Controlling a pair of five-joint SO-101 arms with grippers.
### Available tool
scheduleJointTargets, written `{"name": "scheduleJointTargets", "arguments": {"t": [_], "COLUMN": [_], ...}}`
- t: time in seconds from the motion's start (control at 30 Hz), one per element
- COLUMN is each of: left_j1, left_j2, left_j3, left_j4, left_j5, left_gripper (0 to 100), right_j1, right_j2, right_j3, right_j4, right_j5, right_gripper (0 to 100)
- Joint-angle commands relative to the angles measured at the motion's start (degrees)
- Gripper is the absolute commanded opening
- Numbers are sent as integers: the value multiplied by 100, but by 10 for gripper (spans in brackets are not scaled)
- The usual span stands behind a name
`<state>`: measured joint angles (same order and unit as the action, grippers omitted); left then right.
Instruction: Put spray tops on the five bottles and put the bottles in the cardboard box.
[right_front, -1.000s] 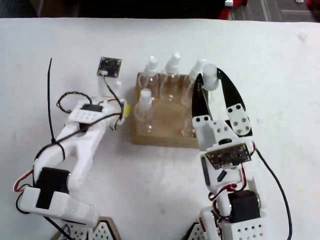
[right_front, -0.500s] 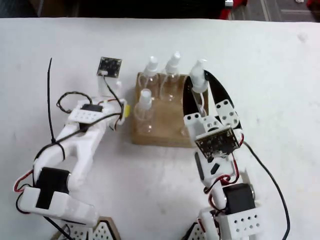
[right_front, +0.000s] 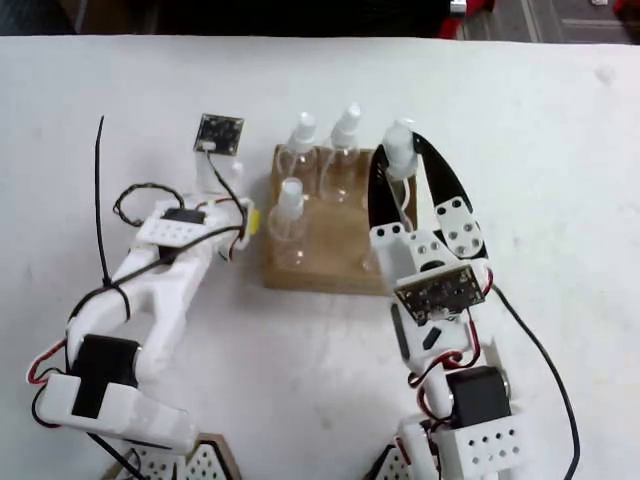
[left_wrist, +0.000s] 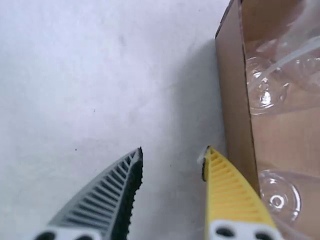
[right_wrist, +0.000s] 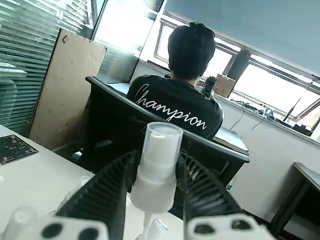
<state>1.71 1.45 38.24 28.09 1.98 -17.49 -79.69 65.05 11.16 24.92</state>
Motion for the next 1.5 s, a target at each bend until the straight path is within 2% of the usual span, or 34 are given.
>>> {"name": "scheduleJointTargets", "arguments": {"t": [0.0,0.23,0.63,0.8,1.07,1.47], "left_j1": [48,48,48,48,48,48], "left_j2": [-31,-31,-22,-22,-22,-22], "left_j3": [-352,-352,-352,-352,-352,-352], "left_j4": [-149,-149,-149,-149,-149,-149], "left_j5": [-62,-62,-62,-62,-62,-62], "left_gripper": [188,188,188,188,188,188], "right_j1": [110,127,127,127,215,180], "right_j2": [40,48,426,1015,637,558], "right_j3": [-167,-167,-484,-747,-97,-26], "right_j4": [-145,-180,-892,-470,-514,-409], "right_j5": [62,62,62,62,62,62], "right_gripper": [17,17,17,17,17,17]}}
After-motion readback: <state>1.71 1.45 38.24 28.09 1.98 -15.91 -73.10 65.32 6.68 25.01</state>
